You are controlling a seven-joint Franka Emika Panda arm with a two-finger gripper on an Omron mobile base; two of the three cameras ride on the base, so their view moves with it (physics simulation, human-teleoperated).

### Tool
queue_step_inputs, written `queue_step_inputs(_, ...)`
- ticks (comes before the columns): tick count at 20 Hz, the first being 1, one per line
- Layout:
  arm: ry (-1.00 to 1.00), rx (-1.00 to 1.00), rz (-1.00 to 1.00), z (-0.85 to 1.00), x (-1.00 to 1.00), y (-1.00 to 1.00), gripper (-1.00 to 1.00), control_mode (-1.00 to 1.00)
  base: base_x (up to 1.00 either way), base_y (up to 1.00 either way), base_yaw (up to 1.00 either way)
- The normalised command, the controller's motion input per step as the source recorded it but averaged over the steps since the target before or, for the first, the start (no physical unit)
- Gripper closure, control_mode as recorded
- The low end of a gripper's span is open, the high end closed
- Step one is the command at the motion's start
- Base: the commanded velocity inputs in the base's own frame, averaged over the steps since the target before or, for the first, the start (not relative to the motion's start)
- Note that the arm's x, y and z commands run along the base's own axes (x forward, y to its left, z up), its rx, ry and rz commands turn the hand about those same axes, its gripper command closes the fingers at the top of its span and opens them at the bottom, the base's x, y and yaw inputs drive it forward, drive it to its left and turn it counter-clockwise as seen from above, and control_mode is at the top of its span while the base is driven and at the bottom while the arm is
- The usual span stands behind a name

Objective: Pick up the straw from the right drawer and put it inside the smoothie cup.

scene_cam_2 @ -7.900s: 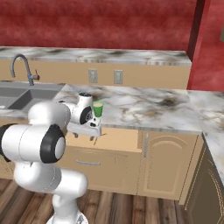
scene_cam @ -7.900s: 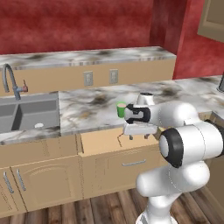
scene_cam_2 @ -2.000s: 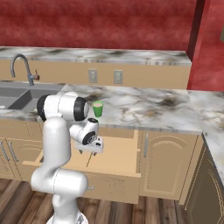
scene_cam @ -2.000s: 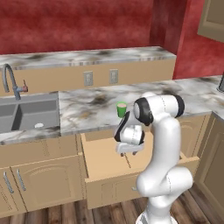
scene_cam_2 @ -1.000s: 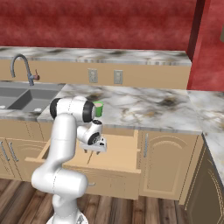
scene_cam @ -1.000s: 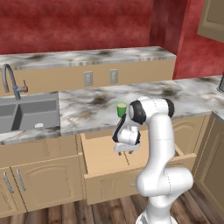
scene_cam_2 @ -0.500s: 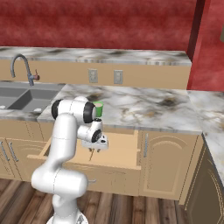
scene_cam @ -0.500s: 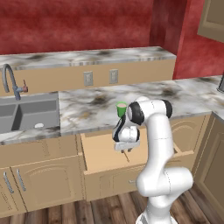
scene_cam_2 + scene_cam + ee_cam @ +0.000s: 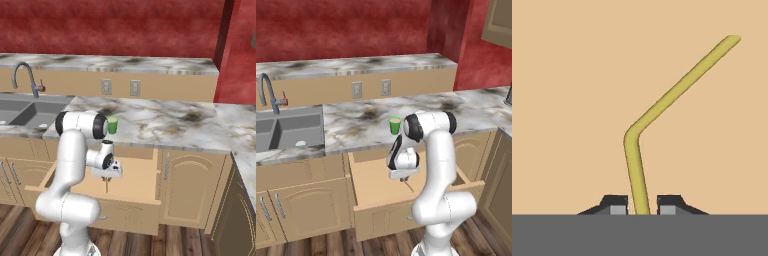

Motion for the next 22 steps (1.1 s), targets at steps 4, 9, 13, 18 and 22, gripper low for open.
queue_step_inputs(4,-0.06,0.00,0.00,0.09,-0.52,0.00,1.00,-1.00,0.00,0.00,0.00)
queue_step_inputs(9,-0.13,0.01,0.00,0.67,-0.16,0.00,1.00,-1.00,0.00,0.00,0.00)
queue_step_inputs(13,-0.26,0.02,0.04,0.94,-0.14,0.00,1.00,-1.00,0.00,0.00,0.00)
queue_step_inputs(18,-0.30,0.01,0.10,1.00,-0.11,0.00,1.00,-1.00,0.00,0.00,0.00)
queue_step_inputs(22,-0.27,0.02,0.15,1.00,-0.01,0.00,1.00,-1.00,0.00,0.00,0.00)
